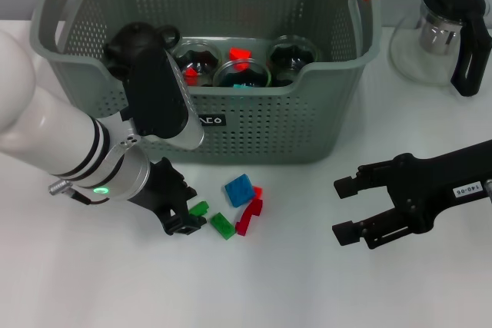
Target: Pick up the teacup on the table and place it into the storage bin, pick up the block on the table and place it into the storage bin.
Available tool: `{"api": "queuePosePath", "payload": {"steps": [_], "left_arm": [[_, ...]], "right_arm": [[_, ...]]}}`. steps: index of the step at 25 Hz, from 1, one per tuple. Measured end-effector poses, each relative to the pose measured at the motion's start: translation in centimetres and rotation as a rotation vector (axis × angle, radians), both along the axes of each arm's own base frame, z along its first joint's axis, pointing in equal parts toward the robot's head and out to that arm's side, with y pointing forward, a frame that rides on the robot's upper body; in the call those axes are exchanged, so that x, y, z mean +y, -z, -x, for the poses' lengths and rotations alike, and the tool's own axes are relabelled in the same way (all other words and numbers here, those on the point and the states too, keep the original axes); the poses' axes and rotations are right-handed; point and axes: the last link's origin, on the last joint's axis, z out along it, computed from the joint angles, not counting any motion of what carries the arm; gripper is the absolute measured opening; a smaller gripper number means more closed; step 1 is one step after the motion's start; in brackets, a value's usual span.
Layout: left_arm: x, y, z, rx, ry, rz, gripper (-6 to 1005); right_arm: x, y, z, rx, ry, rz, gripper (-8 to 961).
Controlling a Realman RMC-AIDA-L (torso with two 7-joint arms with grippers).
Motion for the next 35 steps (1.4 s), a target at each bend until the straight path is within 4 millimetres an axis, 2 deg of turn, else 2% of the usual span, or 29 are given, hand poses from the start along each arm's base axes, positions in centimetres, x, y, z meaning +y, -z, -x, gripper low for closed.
{"api": "queuePosePath", "payload": {"steps": [9,20,25,26,31,35], "left_arm": [[0.0,0.0,0.1,-0.001,-0.013,-0.005,457],[0.4,0.0,0.2,0.018,-0.041,-0.049,380],[0.2,-0.1,0.2,0.023,-0.043,-0.041,200],[0.2,-0.1,0.1,0.021,-0.044,-0.039,200],[-0.6,-1.8,-1.3,-0.029,-0.068,0.004,199],[-1.4,-3.3,-2.2,-0.059,-0.084,0.033,156]], "right_arm": [[0.0,0.0,0.0,0.0,0.002,0.0,927],[-0.1,0.0,-0.1,0.0,0.003,0.0,925],[-0.1,0.0,-0.1,0.002,0.004,0.001,926],[-0.1,0.0,-0.1,0.003,0.005,0.001,926],[-0.1,-0.2,-0.1,0.009,0.008,-0.001,925],[-0.1,-0.3,-0.2,0.009,0.007,-0.004,925]]}}
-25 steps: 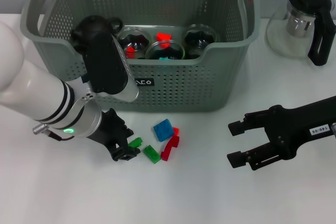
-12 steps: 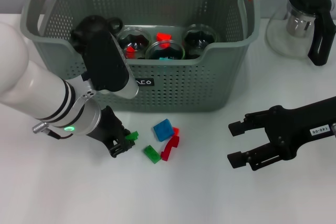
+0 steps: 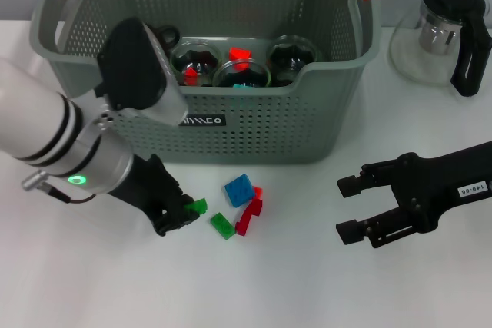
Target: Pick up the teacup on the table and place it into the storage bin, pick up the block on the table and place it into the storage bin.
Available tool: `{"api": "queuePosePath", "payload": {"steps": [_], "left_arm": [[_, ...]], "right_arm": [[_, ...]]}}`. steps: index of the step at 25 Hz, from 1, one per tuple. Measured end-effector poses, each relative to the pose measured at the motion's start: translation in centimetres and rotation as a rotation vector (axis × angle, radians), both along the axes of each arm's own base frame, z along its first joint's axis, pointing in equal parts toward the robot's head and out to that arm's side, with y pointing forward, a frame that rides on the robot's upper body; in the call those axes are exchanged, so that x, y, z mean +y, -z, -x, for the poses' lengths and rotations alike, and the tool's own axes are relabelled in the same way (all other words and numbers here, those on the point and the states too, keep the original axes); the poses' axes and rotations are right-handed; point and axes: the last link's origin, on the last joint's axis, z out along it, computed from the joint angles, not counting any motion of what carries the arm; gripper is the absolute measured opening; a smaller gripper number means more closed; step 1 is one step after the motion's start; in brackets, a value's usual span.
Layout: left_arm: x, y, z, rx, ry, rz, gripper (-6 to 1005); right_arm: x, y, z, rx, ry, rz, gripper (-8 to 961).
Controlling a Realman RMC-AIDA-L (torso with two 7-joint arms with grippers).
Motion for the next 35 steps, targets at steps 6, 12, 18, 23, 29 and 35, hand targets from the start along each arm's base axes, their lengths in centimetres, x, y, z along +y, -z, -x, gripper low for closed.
{"api": "queuePosePath", "payload": {"steps": [6,12,18,23,29,35], "left_arm": [[-1.0,-2.1,-1.5,-0.063,-0.006,0.038,172],[-1.7,-4.9,-4.5,-0.19,0.016,0.078,188],[0.5,-8.1,-7.8,-0.28,0.061,-0.041,204],[4.1,-10.2,-10.7,-0.398,0.083,-0.16,218],[10.5,-9.5,-9.9,-0.437,-0.035,-0.286,234],[13.3,-8.7,-8.0,-0.428,-0.125,-0.413,250]], "right_arm": [[0.0,0.0,-0.1,-0.001,-0.002,0.001,926],[-0.1,-0.1,-0.2,-0.002,0.001,0.003,927],[-0.1,-0.1,-0.3,-0.005,0.009,0.006,927],[-0.1,-0.2,-0.2,-0.007,0.007,0.003,927],[0.0,-0.1,-0.2,-0.008,0.0,0.003,926],[-0.1,-0.1,-0.3,-0.007,0.005,0.006,926]]}}
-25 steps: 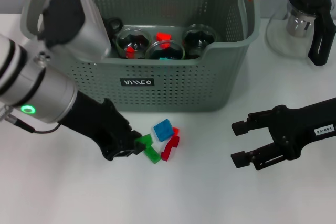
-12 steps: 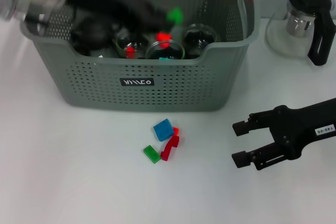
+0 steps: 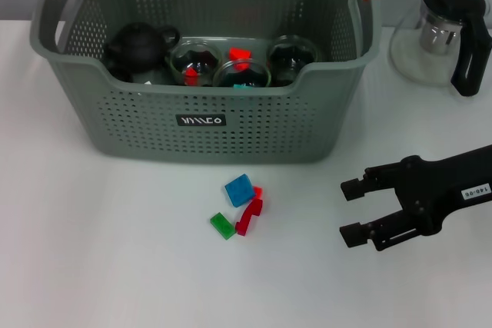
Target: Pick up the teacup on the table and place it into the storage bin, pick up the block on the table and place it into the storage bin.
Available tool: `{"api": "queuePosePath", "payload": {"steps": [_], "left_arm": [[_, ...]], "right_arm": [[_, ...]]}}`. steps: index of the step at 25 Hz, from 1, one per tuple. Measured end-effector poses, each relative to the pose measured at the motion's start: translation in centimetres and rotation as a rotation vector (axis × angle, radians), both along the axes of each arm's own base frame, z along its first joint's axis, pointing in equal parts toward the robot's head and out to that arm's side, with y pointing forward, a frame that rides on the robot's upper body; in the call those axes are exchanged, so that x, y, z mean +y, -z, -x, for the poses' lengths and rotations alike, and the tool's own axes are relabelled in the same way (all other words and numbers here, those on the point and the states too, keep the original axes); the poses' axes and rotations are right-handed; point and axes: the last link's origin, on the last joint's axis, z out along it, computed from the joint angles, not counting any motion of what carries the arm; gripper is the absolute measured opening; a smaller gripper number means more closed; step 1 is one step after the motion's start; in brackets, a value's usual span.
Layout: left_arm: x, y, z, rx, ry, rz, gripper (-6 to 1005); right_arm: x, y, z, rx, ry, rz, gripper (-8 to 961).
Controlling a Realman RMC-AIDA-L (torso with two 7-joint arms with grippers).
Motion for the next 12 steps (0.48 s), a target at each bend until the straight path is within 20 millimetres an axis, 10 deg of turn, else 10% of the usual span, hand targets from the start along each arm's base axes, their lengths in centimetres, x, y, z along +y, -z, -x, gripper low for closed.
{"api": "queuePosePath", "payload": {"steps": [12], "left_arm": [[-0.9,-1.6,0.3,-0.01,0.001,-0.095,430]], "right_arm": [[-0.2,0.1,-0.3,-0.002,-0.001,0.004,926]]}}
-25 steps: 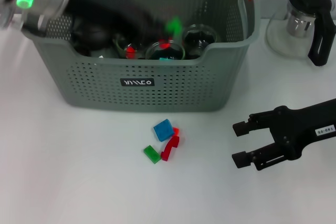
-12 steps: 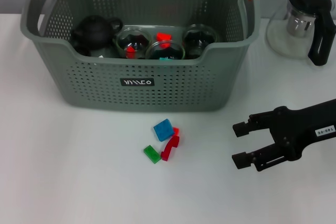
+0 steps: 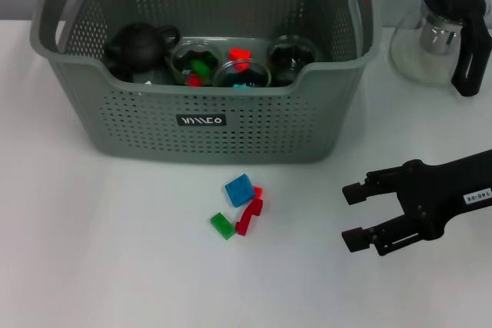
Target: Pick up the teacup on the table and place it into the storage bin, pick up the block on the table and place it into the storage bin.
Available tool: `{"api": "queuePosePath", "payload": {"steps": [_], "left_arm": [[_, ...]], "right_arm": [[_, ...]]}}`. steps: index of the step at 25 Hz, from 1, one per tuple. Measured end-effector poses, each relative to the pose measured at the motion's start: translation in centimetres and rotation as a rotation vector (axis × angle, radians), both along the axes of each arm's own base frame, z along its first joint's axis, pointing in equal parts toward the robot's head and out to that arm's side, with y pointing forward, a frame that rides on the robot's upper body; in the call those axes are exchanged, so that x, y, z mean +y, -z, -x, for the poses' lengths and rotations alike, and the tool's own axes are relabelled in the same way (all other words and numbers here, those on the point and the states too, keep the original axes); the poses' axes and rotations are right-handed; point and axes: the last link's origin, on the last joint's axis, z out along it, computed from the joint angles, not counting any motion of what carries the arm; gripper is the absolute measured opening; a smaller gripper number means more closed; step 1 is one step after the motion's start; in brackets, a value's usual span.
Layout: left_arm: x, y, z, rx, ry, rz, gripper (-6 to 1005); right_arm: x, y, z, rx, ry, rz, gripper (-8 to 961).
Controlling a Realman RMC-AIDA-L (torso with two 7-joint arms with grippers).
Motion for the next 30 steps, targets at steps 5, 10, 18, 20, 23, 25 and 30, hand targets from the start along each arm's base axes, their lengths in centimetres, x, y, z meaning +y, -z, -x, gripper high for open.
{"api": "queuePosePath", "payload": {"steps": [5,10,18,20,23,25,30], "left_arm": [[-4.1,-1.2,-2.0,-0.074,0.121,0.071,587],[-10.2,-1.7,-2.8,-0.154,0.336,0.205,791],[-14.6,1.4,0.3,-0.069,0.36,0.407,932],[-14.8,2.3,0.9,-0.035,0.328,0.451,928],[-14.7,4.2,2.1,0.042,0.225,0.529,923],[-14.6,5.4,2.7,0.105,0.165,0.576,919],[-14.5,8.0,3.2,0.248,0.098,0.625,910]], "right_arm": [[0.0,-0.1,0.0,-0.001,-0.001,-0.002,926],[0.0,-0.1,0.0,0.001,-0.006,-0.007,925],[0.1,-0.1,-0.1,0.0,-0.006,-0.015,926],[0.1,-0.1,-0.1,-0.001,-0.005,-0.015,926],[0.2,-0.2,-0.1,-0.002,-0.004,-0.015,927],[0.2,-0.2,-0.1,-0.003,-0.002,-0.015,927],[0.3,-0.2,0.0,-0.004,-0.004,-0.018,927]]}}
